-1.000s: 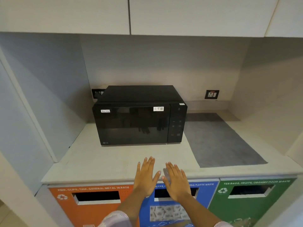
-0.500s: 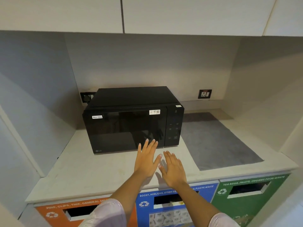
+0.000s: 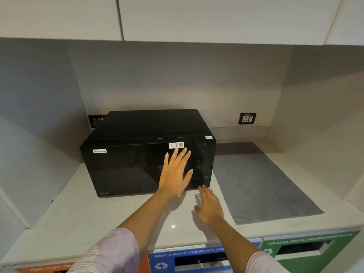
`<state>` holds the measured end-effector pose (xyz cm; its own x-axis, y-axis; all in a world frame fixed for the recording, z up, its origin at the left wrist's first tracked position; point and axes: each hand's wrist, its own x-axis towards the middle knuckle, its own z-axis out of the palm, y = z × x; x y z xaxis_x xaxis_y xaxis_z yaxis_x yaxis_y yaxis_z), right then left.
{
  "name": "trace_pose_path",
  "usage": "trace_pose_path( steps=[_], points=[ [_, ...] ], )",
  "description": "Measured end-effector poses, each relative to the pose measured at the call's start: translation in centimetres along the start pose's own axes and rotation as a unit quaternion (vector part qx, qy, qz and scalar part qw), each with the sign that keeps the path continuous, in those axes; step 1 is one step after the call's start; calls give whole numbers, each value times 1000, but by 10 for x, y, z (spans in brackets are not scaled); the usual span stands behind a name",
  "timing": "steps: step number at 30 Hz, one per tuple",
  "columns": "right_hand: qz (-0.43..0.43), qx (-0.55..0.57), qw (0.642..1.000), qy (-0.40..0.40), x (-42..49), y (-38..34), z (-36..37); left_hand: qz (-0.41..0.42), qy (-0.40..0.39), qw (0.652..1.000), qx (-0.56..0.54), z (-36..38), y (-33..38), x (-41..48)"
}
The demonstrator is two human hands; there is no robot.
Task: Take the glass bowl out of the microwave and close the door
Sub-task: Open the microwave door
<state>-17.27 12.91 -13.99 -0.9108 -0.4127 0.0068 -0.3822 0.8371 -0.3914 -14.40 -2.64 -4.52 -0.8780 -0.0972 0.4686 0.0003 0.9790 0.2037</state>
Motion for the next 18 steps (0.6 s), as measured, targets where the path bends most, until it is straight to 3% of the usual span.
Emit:
trace_pose_path(
  steps=[7,13,15,18],
  points=[
    [32,147,985,-91,30,9,10,14,20,999,35,0,6,49],
    [162,379,897,-160,54,2,12,-18,5,999,45,4,-3,72],
    [188,423,869,-173,64,-3,9,-27,0,999,41,6,-4,74],
    [196,442,854,-192,77,-7,8,-35,9,999,33,10,-2,74]
  ],
)
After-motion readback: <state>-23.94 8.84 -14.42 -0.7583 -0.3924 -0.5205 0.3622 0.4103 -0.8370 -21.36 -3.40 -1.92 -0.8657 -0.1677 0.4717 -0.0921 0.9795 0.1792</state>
